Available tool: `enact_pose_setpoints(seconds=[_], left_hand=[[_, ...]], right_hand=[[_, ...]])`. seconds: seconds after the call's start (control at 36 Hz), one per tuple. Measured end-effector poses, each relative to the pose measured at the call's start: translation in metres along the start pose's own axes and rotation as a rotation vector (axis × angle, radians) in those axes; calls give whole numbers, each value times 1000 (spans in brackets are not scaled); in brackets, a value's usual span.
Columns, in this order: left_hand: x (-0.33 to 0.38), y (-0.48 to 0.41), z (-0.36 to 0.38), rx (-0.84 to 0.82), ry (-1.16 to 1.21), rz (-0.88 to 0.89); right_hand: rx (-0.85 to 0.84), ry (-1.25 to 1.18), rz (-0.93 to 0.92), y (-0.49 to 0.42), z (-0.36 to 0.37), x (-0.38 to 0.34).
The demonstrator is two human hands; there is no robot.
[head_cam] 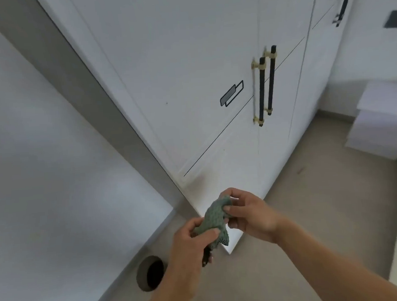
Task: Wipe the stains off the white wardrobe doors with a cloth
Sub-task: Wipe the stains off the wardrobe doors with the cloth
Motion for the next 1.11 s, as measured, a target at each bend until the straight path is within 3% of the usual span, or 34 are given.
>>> enact_pose_setpoints(seconds=[0.11,0.19,0.33,0.42,0.53,0.61,0.69,0.78,0.92,1.03,1.11], left_hand=[[52,0,-10,221,-408,186],[122,9,-8,399,-847,555],[198,29,40,640,-1452,1400],[200,12,63,651,-1775,1629],[146,-28,63,356,-2266,1600],[109,-45,55,115,-2515,1343],[102,-46,47,75,-2550,1094],[102,-38,40,70,-2552,1022],[106,-28,55,111,-2670,1397],[111,-31,70,81,-2604,1564],[115,-33,75,37,-2544,1676]], right_hand=[[120,-40,-85,-7,-20,2],[215,-122,-105,-10,-37,7],[318,-258,-139,-19,-58,15],[355,-254,-135,-28,-65,21],[427,-131,-169,-38,-70,25],[463,-38,-234,-46,-64,34],[532,61,-264,-53,-65,58],[595,184,-300,-56,-66,74],[639,214,-336,-62,-71,80],[661,185,-396,-65,-69,81],[642,169,-562,-61,-51,69]])
Point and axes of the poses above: each hand's wrist, its own y-axis away from the middle knuckle, its own z-axis out of the palm, x = y × z, the point moved 10 cm from there along -y, towards the middle knuckle, and after that the axes turned 10 degrees about -y, right-handed, at the moved point
